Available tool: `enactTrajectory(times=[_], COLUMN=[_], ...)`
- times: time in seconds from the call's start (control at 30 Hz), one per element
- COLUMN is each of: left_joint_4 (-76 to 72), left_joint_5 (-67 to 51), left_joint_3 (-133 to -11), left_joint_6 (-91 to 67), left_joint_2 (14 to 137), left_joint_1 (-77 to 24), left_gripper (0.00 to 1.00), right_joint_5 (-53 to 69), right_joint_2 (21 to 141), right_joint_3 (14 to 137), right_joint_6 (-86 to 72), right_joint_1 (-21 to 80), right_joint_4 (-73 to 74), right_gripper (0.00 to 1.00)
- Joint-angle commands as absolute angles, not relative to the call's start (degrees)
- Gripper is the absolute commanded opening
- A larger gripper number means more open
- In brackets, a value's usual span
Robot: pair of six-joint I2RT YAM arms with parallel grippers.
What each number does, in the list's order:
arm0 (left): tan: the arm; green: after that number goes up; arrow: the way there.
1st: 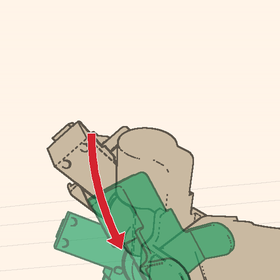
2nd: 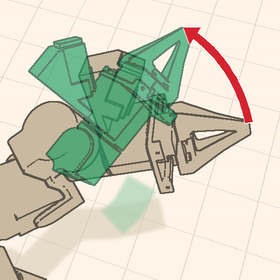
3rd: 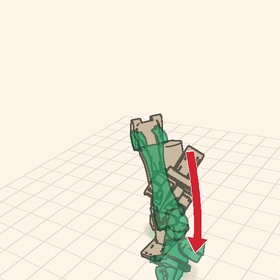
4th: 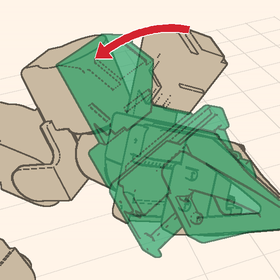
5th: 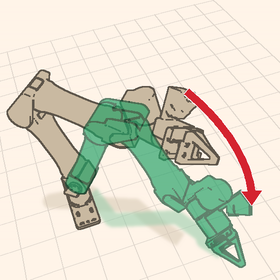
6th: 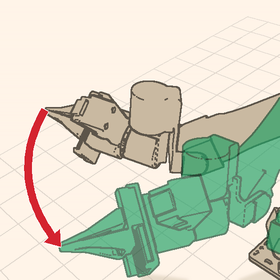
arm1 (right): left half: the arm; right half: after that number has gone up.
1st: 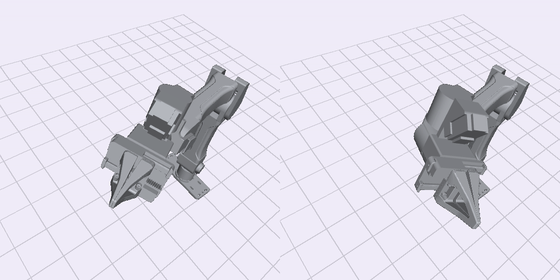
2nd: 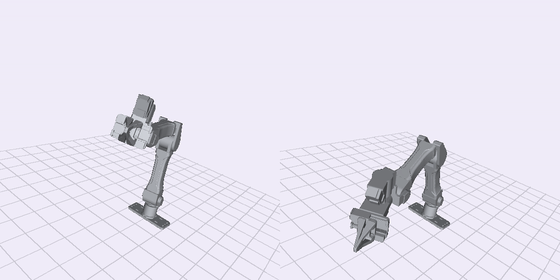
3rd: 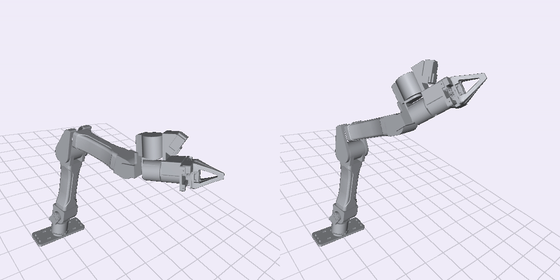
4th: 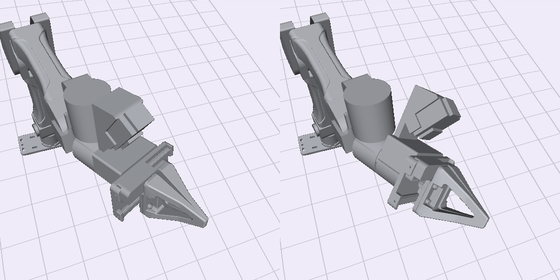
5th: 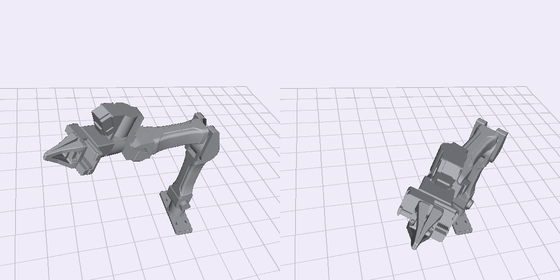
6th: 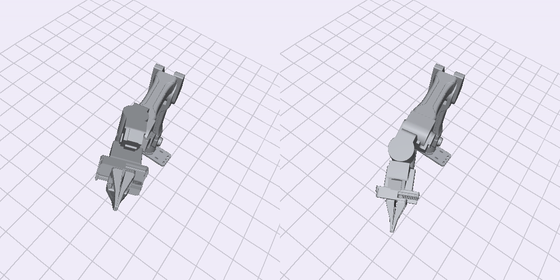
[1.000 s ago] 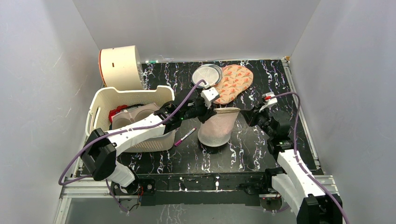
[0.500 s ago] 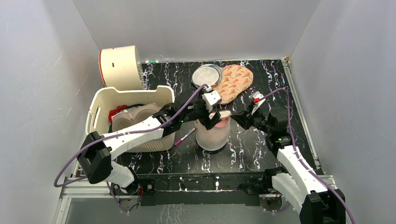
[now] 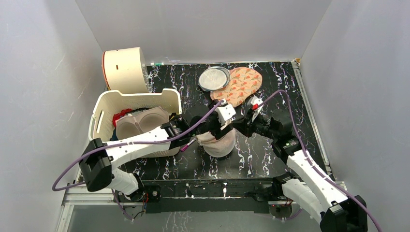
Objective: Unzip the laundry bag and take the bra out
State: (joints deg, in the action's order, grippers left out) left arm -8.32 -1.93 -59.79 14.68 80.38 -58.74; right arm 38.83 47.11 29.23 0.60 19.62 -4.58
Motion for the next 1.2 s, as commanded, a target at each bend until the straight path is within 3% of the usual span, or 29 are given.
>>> enactTrajectory(times=[0.0, 0.03, 0.1, 0.17, 0.37, 0.5, 0.7, 0.93, 1.1, 1.17], left_joint_4=[-6.11, -5.62, -4.23, -6.18, -9.33, -10.43, -13.20, -14.68, -12.03, -10.42], left_joint_5=[3.59, 3.56, 3.56, 4.22, 4.26, 5.16, 4.83, 5.68, 6.67, 6.78], left_joint_3=[-62.20, -62.74, -63.96, -62.49, -59.56, -58.84, -56.78, -55.49, -57.56, -58.61], left_joint_6=[15.23, 15.20, 14.56, 15.69, 18.19, 18.85, 19.76, 20.92, 20.48, 20.40], left_joint_2=[82.18, 82.74, 84.01, 82.45, 79.19, 78.66, 73.94, 72.71, 75.56, 77.08], left_joint_1=[-59.06, -59.10, -59.07, -59.22, -59.80, -60.26, -60.98, -61.33, -61.35, -61.37], left_gripper=[0.73, 0.70, 0.44, 0.24, 0.09, 0.00, 0.00, 0.00, 0.21, 0.25], right_joint_5=[36.58, 36.40, 36.29, 35.08, 26.68, 27.76, 30.63, 37.44, 45.32, 46.19], right_joint_2=[45.02, 44.91, 45.15, 45.44, 43.16, 44.30, 48.06, 49.82, 50.94, 50.23], right_joint_3=[33.36, 33.47, 33.42, 32.67, 29.44, 28.24, 25.47, 26.39, 30.72, 31.22], right_joint_6=[3.21, 3.41, 3.64, 3.63, -2.05, -5.14, -7.60, -7.78, -4.32, -3.56], right_joint_1=[20.02, 20.04, 20.11, 20.12, 18.95, 12.79, 2.96, 1.06, 2.86, 4.07], right_joint_4=[-4.44, -4.33, -4.39, -4.78, -10.61, -11.92, -15.29, -19.47, -14.28, -13.11], right_gripper=[0.00, 0.00, 0.00, 0.00, 0.00, 0.00, 0.00, 0.00, 0.00, 0.00])
